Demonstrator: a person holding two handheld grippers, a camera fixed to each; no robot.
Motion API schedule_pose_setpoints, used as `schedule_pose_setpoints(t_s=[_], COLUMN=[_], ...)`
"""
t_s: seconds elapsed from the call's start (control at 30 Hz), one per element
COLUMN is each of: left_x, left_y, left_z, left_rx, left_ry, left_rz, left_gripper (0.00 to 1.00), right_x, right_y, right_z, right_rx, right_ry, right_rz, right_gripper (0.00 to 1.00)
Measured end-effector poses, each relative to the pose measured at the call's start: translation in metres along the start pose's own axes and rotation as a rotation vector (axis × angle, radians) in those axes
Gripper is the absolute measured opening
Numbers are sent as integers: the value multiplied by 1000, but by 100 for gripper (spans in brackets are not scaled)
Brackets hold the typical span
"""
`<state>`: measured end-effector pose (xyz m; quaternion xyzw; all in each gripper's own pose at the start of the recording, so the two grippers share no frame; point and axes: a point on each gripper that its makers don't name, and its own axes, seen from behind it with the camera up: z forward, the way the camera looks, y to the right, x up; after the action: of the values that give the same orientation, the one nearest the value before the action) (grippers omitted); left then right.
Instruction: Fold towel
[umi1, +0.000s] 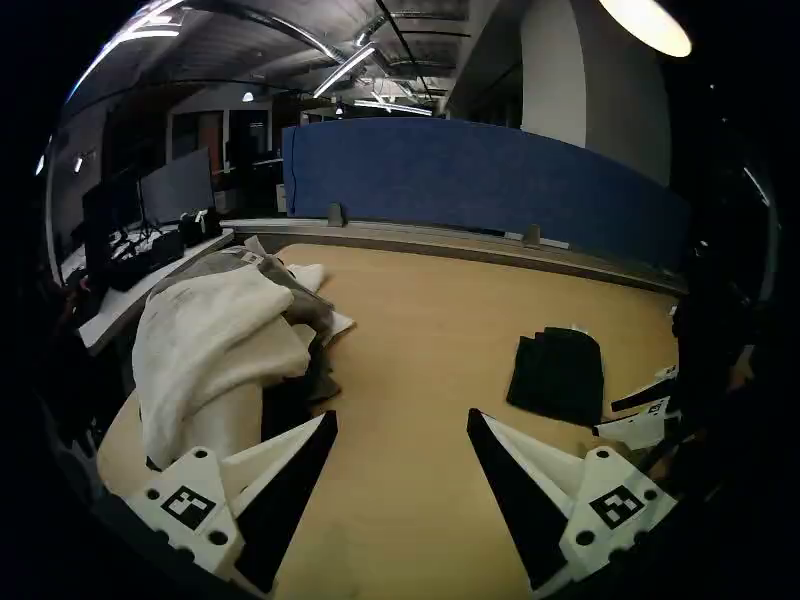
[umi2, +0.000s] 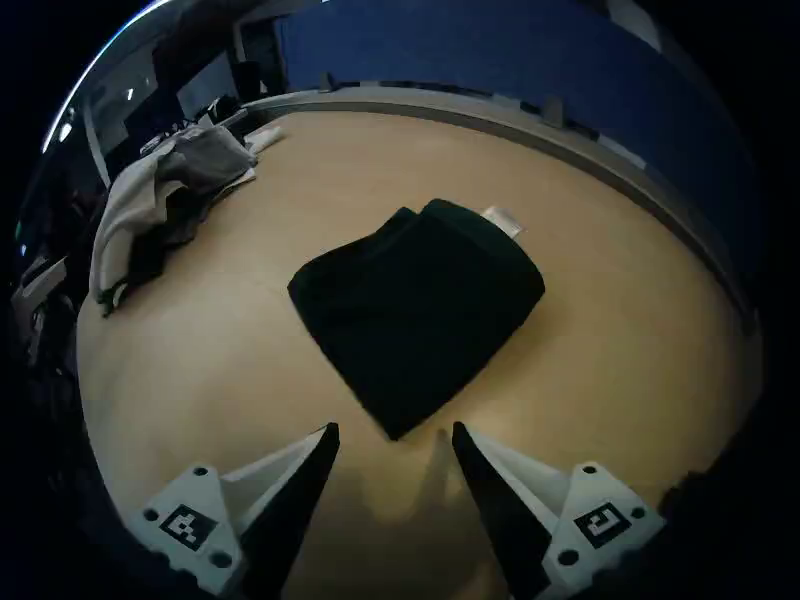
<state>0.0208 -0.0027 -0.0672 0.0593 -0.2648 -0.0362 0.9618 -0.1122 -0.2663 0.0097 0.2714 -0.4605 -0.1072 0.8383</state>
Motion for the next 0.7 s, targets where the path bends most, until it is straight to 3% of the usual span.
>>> schedule_pose_setpoints(t_s=[0.6, 0.7], left_x=[-1, -1], left_y=[-6, -6], left_z=[-7, -9], left_rx=[9, 9], left_ry=[6, 7], left_rz=[-3, -2], left_gripper=[97, 97], right_x=[-3, -4], right_y=[0, 0], right_z=[10, 12], right_rx=[-10, -12], right_ry=[-1, -6], right_rz=[41, 49], right_gripper=[36, 33])
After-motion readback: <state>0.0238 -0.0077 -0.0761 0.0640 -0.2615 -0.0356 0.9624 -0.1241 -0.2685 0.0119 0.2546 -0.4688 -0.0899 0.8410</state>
